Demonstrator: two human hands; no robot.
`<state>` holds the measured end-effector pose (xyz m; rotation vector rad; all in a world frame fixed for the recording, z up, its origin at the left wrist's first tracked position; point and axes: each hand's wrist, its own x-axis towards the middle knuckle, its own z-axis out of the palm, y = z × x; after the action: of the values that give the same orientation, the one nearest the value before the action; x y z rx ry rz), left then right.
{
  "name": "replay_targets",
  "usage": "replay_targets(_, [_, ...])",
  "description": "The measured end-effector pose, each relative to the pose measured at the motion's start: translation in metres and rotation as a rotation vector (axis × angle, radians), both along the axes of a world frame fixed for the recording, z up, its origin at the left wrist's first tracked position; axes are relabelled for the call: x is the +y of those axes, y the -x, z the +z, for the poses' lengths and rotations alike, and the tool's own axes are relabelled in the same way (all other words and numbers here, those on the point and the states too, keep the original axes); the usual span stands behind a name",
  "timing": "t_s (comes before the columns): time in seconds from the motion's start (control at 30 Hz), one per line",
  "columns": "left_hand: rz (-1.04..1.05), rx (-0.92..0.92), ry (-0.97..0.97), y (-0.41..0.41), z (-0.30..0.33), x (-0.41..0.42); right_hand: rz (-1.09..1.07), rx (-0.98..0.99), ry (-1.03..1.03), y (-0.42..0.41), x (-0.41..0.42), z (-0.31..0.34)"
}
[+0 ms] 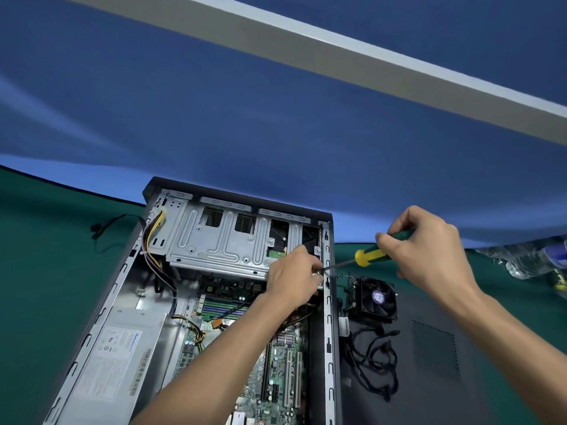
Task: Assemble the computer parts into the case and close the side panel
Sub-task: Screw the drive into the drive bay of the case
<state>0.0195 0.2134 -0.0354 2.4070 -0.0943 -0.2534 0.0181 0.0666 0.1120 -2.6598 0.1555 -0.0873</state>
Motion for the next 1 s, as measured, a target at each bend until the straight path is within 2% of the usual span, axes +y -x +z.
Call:
replay_targets(0.23, [0.02,-0.094,-0.002,-0.002,-0.008,-0.004,-0.014,0.019,-0.028,0.001,-0.002,0.0])
replay_targets(0.37, [0.051,-0.064,0.01,-0.004,-0.009,-0.003,-0.043,0.018,-0.051,0.002,-0.006,0.0])
replay_targets(0.43, [0.191,0.055,0.227,-0.006,-0.008,0.002,-0.083,0.005,-0.108,0.002,-0.01,-0.001])
replay_targets(0.57, [0.555,0.487,0.997,-0.019,0.006,0.025,-0.174,-0.016,-0.325,0.004,-0.019,-0.007])
replay_targets(0.67, [0.649,0.726,1.384,-0.023,0.014,0.037,-0.215,-0.064,-0.444,0.008,-0.021,-0.012])
replay_targets(0.77, [0.657,0.846,1.524,-0.022,0.018,0.04,-0.228,-0.095,-0.505,0.011,-0.021,-0.016])
replay_targets(1.0, [0.689,0.967,1.64,-0.023,0.028,0.041,-0.246,-0.144,-0.642,0.015,-0.017,-0.018])
